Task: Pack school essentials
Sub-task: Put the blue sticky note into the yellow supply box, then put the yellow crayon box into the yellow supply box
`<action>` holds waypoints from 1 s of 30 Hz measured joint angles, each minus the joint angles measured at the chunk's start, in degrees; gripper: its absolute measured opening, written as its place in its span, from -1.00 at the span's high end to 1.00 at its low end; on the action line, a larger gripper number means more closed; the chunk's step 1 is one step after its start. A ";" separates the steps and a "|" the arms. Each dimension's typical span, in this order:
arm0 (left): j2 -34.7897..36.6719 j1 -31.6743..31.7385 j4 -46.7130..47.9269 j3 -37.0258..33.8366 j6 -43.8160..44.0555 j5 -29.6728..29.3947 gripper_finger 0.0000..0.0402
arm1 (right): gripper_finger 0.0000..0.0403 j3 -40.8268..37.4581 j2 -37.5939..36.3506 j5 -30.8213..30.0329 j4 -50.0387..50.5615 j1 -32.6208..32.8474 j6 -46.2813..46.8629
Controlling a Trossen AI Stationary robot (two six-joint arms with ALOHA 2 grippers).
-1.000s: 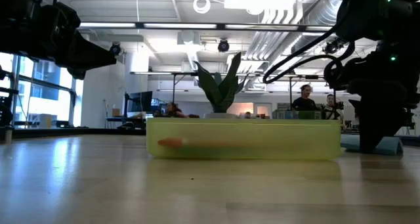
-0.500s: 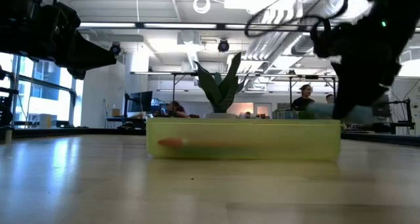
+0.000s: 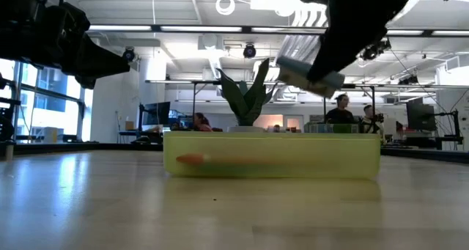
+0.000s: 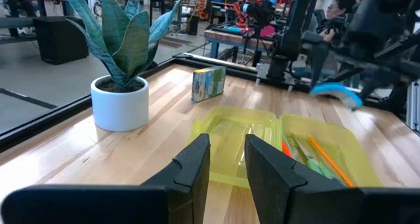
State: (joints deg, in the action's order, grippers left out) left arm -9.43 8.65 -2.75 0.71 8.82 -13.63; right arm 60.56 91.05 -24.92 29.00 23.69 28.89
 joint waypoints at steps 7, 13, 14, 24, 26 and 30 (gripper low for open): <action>0.00 0.00 -0.04 0.00 0.02 0.00 0.57 | -0.59 3.02 9.17 8.60 1.87 -2.35 -8.30; 0.00 0.01 -0.05 0.00 0.01 -0.01 0.57 | -0.60 3.12 11.36 12.69 1.65 -4.05 -9.35; 0.00 0.02 -0.04 0.00 0.02 -0.02 0.57 | -0.61 3.12 11.36 12.72 1.65 -4.23 -9.66; 0.00 -0.01 -0.05 0.00 0.02 0.00 0.57 | -0.96 3.12 11.00 13.46 3.85 -6.33 -9.93; 0.00 -0.01 -0.06 0.00 0.02 0.00 0.57 | -0.96 3.15 10.33 13.37 4.12 -6.70 -10.18; 0.00 -0.01 -0.05 0.00 0.02 0.00 0.57 | -0.98 3.15 7.50 10.44 5.92 -6.96 -11.22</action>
State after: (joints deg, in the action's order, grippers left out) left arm -9.43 8.64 -2.79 0.71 8.84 -13.63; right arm 63.70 98.55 -14.48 34.92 16.72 17.66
